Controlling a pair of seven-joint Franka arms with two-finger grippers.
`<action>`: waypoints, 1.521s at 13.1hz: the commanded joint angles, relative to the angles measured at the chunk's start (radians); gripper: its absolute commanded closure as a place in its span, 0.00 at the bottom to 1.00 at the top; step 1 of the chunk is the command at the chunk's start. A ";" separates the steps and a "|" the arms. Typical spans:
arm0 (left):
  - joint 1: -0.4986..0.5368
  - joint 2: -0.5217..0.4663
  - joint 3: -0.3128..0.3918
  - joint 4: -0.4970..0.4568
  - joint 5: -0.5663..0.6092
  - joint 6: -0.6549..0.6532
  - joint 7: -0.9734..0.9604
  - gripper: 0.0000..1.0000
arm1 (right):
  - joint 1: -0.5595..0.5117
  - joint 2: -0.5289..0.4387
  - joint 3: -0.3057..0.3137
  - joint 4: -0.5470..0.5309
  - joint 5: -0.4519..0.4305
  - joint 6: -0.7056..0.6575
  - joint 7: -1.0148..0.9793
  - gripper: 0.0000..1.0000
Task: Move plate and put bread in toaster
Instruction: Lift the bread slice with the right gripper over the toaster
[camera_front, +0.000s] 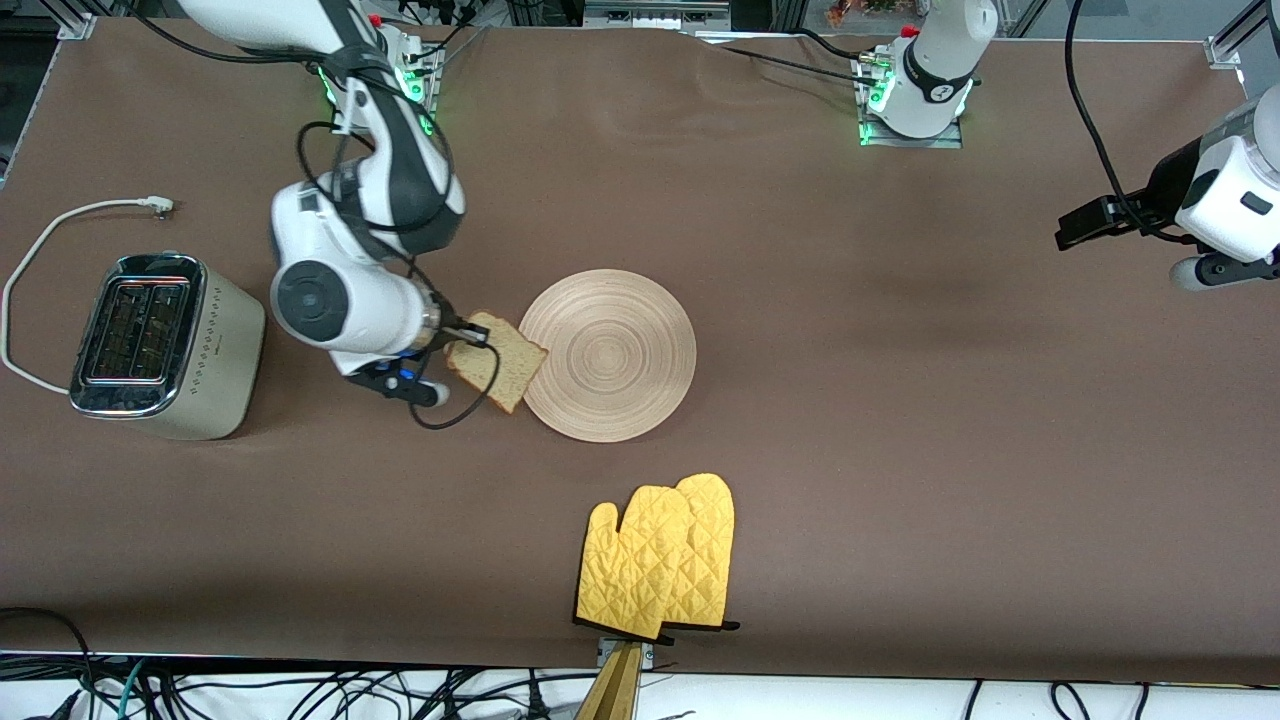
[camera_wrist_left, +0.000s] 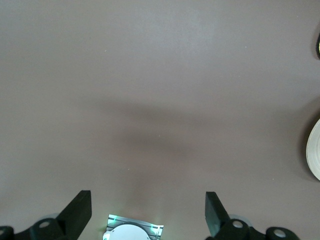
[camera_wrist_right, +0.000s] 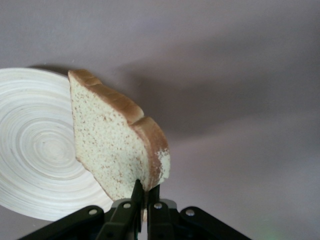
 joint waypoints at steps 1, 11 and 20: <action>0.009 0.004 -0.005 0.014 -0.020 -0.010 0.008 0.00 | -0.005 -0.015 -0.071 0.061 -0.012 -0.107 -0.137 1.00; 0.009 0.010 -0.007 0.014 -0.022 -0.008 0.008 0.00 | -0.005 -0.044 -0.521 0.183 -0.087 -0.409 -0.822 1.00; 0.010 0.010 -0.007 0.014 -0.022 -0.010 0.008 0.00 | -0.067 -0.015 -0.589 0.216 -0.254 -0.334 -1.063 1.00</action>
